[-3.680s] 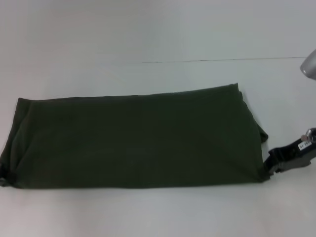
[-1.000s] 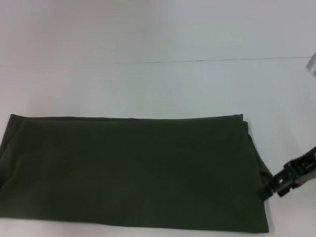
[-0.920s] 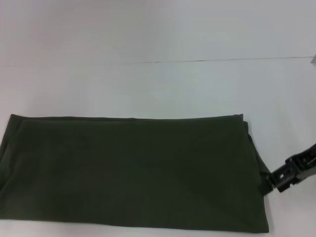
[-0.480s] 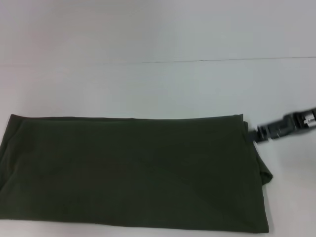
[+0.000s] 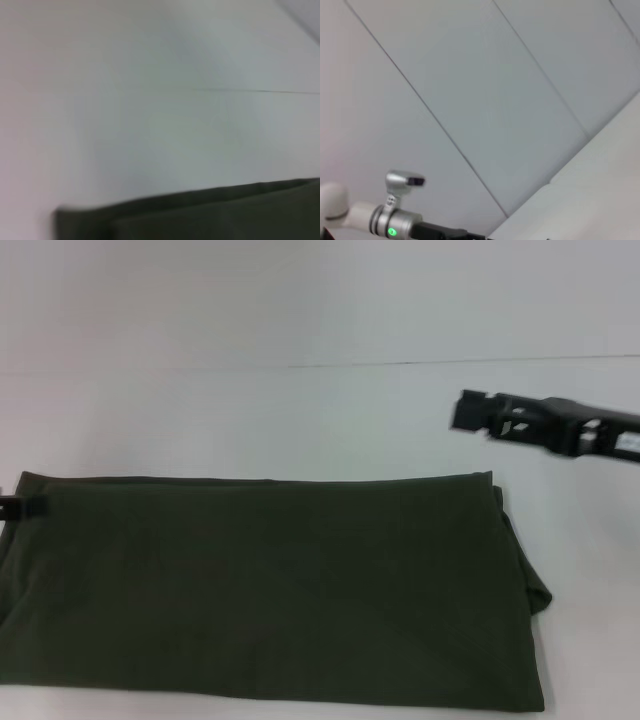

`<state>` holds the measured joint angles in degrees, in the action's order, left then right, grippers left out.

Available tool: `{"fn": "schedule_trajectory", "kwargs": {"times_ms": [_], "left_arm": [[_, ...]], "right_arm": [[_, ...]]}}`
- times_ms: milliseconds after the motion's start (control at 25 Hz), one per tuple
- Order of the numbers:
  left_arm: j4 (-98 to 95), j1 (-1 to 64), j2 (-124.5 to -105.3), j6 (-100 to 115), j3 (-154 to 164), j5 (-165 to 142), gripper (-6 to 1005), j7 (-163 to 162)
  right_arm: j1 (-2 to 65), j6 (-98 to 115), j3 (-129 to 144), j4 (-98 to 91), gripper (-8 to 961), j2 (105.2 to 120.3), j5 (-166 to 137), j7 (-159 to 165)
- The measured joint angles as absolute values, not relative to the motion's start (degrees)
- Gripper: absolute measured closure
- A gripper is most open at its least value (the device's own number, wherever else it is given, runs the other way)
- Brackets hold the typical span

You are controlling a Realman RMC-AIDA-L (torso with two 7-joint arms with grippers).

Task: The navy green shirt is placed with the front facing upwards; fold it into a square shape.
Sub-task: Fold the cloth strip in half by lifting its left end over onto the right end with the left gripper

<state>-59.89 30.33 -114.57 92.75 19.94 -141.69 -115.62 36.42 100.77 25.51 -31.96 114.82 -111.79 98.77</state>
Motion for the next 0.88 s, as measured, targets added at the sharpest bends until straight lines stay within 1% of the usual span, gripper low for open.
{"fn": "schedule_trajectory", "kwargs": {"times_ms": [120,200,280,480,680,880], "left_arm": [[-60.6,29.5,-116.15,92.4,20.0,-137.6,140,-106.9],[-60.9,29.0,-116.48,93.3,20.1,-135.0,131,-103.2],[-60.9,28.2,-116.53,95.2,20.0,-131.6,132,-99.2],[-61.3,25.3,-117.18,99.6,20.0,-123.8,134,-91.9],[-61.4,23.0,-119.16,100.3,20.0,-121.8,136,-87.2],[-63.6,21.2,-120.82,97.9,19.4,-121.6,137,-90.8]], "right_arm": [[36.4,96.7,27.3,-31.9,177,117.39,-111.9,91.1],[36.5,93.9,29.6,-31.9,177,118.98,-112.0,86.7],[37.0,91.2,32.5,-30.9,177,119.78,-111.9,82.7],[39.0,84.8,38.1,-26.0,176,120.00,-111.5,73.5],[39.5,80.8,43.1,-23.4,176,120.18,-111.3,65.2],[38.5,78.3,46.2,-23.2,176,120.02,-111.3,63.0]]}}
